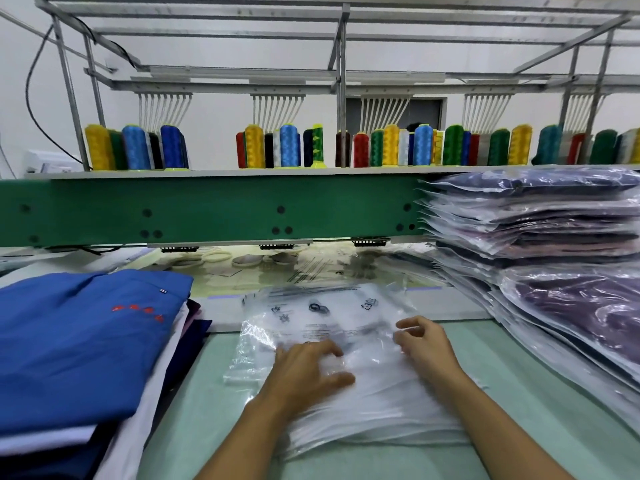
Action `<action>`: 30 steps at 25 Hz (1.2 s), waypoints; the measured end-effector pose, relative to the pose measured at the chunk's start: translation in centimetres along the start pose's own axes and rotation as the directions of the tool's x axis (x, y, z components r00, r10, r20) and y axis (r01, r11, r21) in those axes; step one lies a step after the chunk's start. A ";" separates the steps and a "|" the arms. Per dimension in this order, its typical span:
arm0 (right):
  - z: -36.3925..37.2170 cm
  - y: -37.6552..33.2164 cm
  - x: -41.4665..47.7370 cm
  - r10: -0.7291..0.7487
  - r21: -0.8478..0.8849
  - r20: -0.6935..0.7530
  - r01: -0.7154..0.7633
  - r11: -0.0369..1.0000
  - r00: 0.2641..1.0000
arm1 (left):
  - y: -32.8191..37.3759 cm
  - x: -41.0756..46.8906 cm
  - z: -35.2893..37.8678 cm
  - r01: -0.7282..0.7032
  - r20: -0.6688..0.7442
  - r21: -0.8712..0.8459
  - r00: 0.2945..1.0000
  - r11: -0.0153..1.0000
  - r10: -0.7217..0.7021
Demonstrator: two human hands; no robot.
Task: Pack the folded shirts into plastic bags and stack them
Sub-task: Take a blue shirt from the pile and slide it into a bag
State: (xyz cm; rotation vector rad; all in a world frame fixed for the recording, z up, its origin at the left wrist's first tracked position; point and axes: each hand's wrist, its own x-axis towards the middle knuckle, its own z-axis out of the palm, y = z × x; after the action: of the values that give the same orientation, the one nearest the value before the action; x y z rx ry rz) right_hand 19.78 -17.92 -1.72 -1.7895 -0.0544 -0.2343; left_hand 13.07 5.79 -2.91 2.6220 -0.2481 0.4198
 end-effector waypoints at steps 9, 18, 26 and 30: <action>0.6 -1.3 -0.3 0.082 0.286 0.122 -0.114 0.951 0.989 | 1.5 0.2 -0.6 -0.043 -0.372 0.229 0.920 0.972 0.128; 0.8 -2.1 -1.2 0.092 0.342 0.187 -0.153 0.927 0.978 | 4.0 0.0 0.2 -0.280 -0.345 0.350 0.849 0.894 0.401; 2.9 -2.8 -2.5 0.055 0.239 0.268 -0.121 0.963 0.962 | 6.4 0.6 1.3 -0.355 -0.424 0.388 0.751 0.851 0.506; 2.4 -2.1 -1.7 0.046 0.266 0.180 -0.094 0.959 0.983 | 5.5 0.2 0.7 -0.178 -0.427 0.280 0.857 0.943 0.289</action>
State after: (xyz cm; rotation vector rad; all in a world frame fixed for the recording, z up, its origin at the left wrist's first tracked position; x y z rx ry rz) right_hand 18.09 -14.95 -0.54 -1.5281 -0.1405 -0.0175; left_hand 12.13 0.63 -1.13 2.6172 -0.3788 1.2090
